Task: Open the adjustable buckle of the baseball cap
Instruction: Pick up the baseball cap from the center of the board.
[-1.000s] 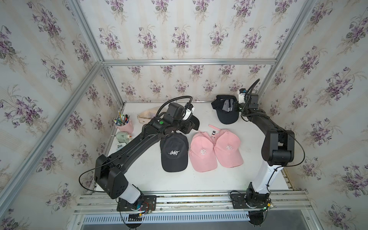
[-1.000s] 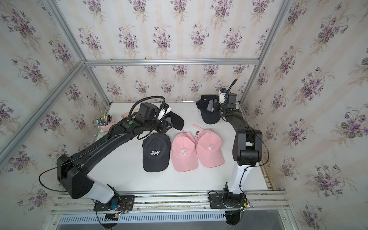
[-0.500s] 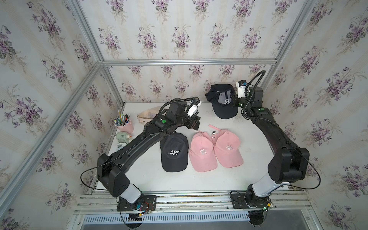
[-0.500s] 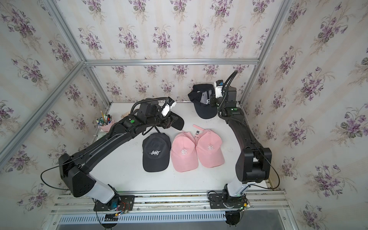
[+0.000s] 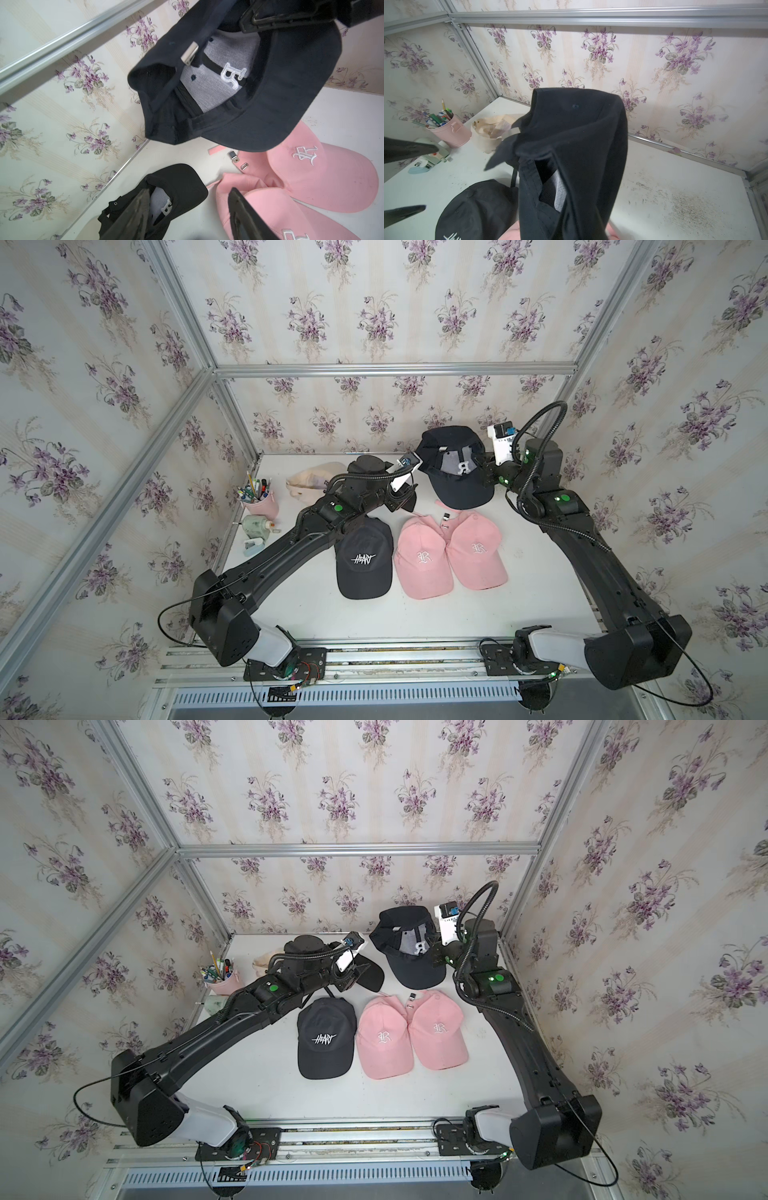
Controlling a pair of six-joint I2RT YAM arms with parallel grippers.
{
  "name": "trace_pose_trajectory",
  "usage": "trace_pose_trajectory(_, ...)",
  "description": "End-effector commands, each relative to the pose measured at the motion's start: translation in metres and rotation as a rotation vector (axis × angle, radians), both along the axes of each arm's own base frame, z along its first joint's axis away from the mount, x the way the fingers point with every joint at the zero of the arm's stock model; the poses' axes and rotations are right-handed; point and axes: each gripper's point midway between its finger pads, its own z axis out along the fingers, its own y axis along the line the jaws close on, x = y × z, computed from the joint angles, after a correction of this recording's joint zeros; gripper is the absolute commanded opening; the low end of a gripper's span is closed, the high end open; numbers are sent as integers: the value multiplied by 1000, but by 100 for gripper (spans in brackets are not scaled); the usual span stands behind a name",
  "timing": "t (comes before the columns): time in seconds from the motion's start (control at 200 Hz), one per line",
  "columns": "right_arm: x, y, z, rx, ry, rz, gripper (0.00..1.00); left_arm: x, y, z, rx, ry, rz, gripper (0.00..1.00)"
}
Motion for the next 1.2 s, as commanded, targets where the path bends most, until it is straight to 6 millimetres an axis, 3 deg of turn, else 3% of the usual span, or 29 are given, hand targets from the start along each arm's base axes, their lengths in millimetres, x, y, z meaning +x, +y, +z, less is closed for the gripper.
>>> trace_pose_trajectory(0.0,-19,9,2,22,7,58,0,0,-8,26,-16,-130,-36,61)
trace_pose_trajectory(0.285,-56,22,-1,46,25,169,0,-1,-36,20,61,-205,-98,62)
trace_pose_trajectory(0.45,-69,23,2,58,20,192,0,1,-41,17,77,-216,-97,62)
trace_pose_trajectory(0.849,-78,24,-2,54,22,218,0,-4,-40,16,98,-231,-102,56)
trace_pose_trajectory(1.059,-75,27,-2,52,13,235,0,-6,-36,12,124,-227,-95,29)
trace_pose_trajectory(1.194,-74,28,-6,52,17,235,0,-9,-34,14,120,-221,-96,16)
